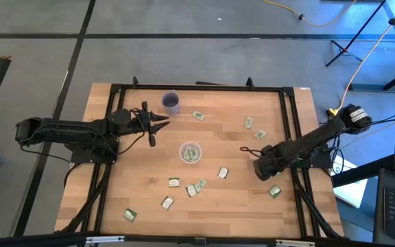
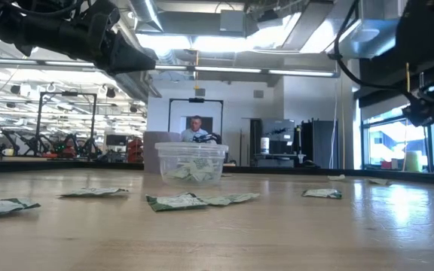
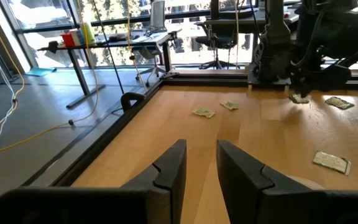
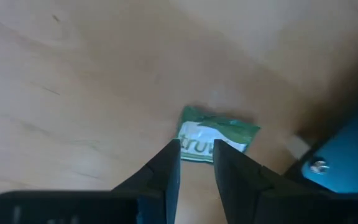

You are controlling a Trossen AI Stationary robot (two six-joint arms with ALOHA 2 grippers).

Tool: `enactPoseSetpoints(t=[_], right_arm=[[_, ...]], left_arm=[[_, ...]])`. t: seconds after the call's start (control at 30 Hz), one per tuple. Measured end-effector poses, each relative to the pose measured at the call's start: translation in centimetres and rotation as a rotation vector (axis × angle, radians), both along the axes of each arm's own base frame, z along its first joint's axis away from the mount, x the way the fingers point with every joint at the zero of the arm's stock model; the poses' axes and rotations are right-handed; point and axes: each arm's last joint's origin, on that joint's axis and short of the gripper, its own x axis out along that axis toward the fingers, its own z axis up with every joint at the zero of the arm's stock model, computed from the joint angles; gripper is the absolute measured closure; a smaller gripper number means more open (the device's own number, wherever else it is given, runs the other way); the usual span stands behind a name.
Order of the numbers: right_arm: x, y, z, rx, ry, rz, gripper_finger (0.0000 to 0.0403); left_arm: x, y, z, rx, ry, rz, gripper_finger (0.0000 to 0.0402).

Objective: Pick and place Stevia / Truvia into bins
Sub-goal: Put the truvia packet into the transparent container

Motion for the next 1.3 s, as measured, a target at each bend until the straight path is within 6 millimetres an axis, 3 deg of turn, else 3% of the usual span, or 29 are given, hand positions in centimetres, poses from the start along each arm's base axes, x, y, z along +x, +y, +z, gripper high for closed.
enactPoseSetpoints(t=[0.37, 0.83, 1.07, 1.3], right_arm=[[-1.1, -0.2, -2.2, 0.009, -0.02, 0.0, 0.0307], [-0.5, 0.0, -1.3, 0.002, -0.023, 0.007, 0.0368], [2.0, 0.6, 1.0, -0.037, -0.202, 0.139, 0.0383], [6.9, 0.4, 6.1, -0.243, -0.579, 0.418, 0.0385]], left_arm=[[0.0, 0.0, 0.0, 0.0, 0.0, 0.0, 0.0318], [0.0, 0.0, -0.1, -0.002, 0.013, 0.0, 0.0318], [0.0, 0.0, -0.1, -0.002, 0.014, 0.0, 0.0318], [0.0, 0.0, -0.1, -0.002, 0.014, 0.0, 0.0318]])
